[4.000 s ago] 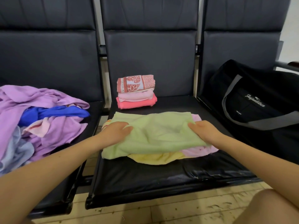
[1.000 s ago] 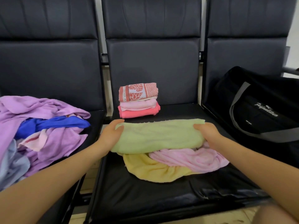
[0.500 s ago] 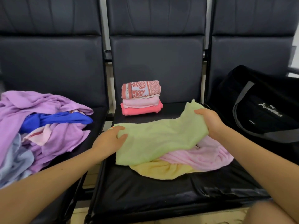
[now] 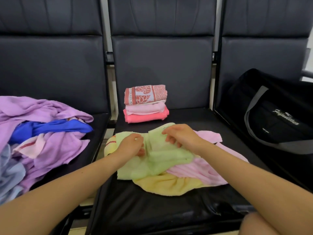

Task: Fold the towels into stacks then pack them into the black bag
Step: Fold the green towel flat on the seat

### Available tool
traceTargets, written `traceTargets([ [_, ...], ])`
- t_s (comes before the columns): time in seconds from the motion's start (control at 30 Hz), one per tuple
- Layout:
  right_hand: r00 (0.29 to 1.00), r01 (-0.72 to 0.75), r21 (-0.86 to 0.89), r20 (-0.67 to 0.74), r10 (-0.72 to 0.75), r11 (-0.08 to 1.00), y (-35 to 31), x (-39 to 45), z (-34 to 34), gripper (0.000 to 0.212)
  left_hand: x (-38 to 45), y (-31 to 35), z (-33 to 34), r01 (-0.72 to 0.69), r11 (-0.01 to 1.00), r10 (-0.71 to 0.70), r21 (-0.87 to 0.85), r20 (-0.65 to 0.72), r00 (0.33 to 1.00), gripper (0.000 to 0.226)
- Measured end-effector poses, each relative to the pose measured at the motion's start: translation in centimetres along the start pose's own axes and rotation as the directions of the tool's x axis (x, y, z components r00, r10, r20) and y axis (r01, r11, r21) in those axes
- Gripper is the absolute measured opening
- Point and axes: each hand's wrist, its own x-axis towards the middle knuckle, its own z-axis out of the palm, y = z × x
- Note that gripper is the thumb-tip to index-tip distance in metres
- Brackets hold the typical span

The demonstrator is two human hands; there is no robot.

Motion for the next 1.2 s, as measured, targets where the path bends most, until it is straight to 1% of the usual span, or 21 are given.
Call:
traceTargets([
  [0.07,0.982,-0.036,-0.061,-0.189,0.024,0.997,1.7,1.1,-0.4,0.021,0.1,0.4,0.9,0.094,0.995,-0.092,-0.028,0.061,0.994,0.017],
  [0.1,0.973,-0.087,-0.081,-0.223,0.067,0.993,2.4,1.4,-0.6,0.021,0.1,0.6,1.4,0.131,0.991,-0.128,-0.042,0.076,0.989,0.017],
  [0.13,0.970,-0.137,-0.079,-0.211,0.117,0.987,3.1,1.7,-0.7,0.021,0.1,0.9,1.9,0.161,0.986,-0.157,-0.052,0.080,0.984,0.017],
  [0.2,0.968,-0.223,-0.061,-0.128,0.214,0.973,3.9,1.9,-0.8,0.017,0.4,1.0,2.5,0.206,0.976,-0.200,-0.076,0.077,0.977,0.023],
  [0.27,0.957,-0.274,0.022,-0.096,0.275,0.962,4.1,1.9,-0.8,0.018,0.8,1.0,3.0,0.250,0.958,-0.237,-0.143,0.102,0.966,0.036],
  [0.37,0.965,-0.219,0.160,-0.110,0.237,0.963,3.8,2.0,-0.7,0.011,1.2,1.2,3.2,0.305,0.912,-0.278,-0.273,0.134,0.951,0.040],
  [0.43,0.972,-0.182,0.232,-0.105,0.211,0.956,3.4,1.8,-0.6,0.010,1.4,1.3,3.4,0.278,0.899,-0.260,-0.337,0.098,0.960,0.039],
  [0.47,0.975,-0.166,0.260,-0.099,0.198,0.951,3.2,1.6,-0.6,0.010,1.4,1.3,3.5,0.223,0.923,-0.222,-0.315,0.040,0.974,0.039],
  [0.5,0.978,-0.154,0.271,-0.095,0.185,0.950,3.3,1.5,-0.5,0.010,1.4,1.3,3.5,0.147,0.959,-0.159,-0.244,-0.031,0.987,0.038],
  [0.57,0.981,-0.159,0.217,-0.073,0.179,0.963,3.5,1.5,-0.3,0.018,0.9,1.2,3.3,-0.009,0.996,-0.002,-0.087,-0.128,0.992,0.033],
  [0.6,0.980,-0.181,0.171,-0.049,0.192,0.969,3.6,1.5,-0.3,0.026,0.6,1.1,3.2,-0.053,0.998,0.049,-0.026,-0.134,0.990,0.030],
  [0.63,0.976,-0.213,0.131,-0.018,0.217,0.968,3.8,1.5,-0.3,0.034,0.5,1.0,3.1,-0.061,0.998,0.063,0.027,-0.118,0.991,0.027],
  [0.7,0.965,-0.263,0.082,0.043,0.260,0.961,4.0,1.5,-0.4,0.042,0.7,0.5,2.9,0.003,0.991,0.006,0.136,-0.064,0.998,0.031],
  [0.77,0.962,-0.272,0.088,0.062,0.268,0.958,4.1,1.6,-0.4,0.042,0.6,0.4,2.5,0.080,0.977,-0.078,0.199,-0.021,0.997,0.046],
  [0.8,0.963,-0.268,0.127,0.048,0.264,0.955,4.0,1.6,-0.5,0.039,0.6,0.5,2.4,0.090,0.976,-0.090,0.196,-0.011,0.996,0.049],
  [0.9,0.972,-0.218,0.311,-0.014,0.234,0.925,3.1,1.7,-0.7,0.028,0.9,0.8,1.8,0.032,0.994,-0.027,0.107,-0.045,0.999,0.049],
  [0.93,0.976,-0.192,0.336,-0.031,0.215,0.922,2.5,1.6,-0.7,0.021,0.7,0.9,1.5,0.021,0.998,-0.016,0.065,-0.068,0.998,0.048],
  [1.0,0.987,-0.117,0.330,-0.066,0.147,0.936,1.2,1.4,-0.7,0.010,0.7,1.0,0.8,0.004,1.000,-0.006,-0.020,-0.110,0.994,0.041],
  [1.07,0.995,-0.040,0.313,-0.077,0.068,0.949,-0.2,1.1,-0.4,0.010,0.7,1.0,-0.2,-0.001,0.995,-0.016,-0.099,-0.168,0.986,0.031],
  [1.13,0.999,0.003,0.338,-0.043,0.012,0.941,-1.8,0.6,0.4,0.015,0.7,0.7,-1.4,0.046,0.973,-0.091,-0.228,-0.194,0.977,0.030],
  [1.2,0.996,-0.002,0.346,0.087,-0.030,0.938,-3.3,-0.1,1.5,0.019,0.3,0.4,-2.4,0.133,0.910,-0.196,-0.393,-0.124,0.973,0.040],
])
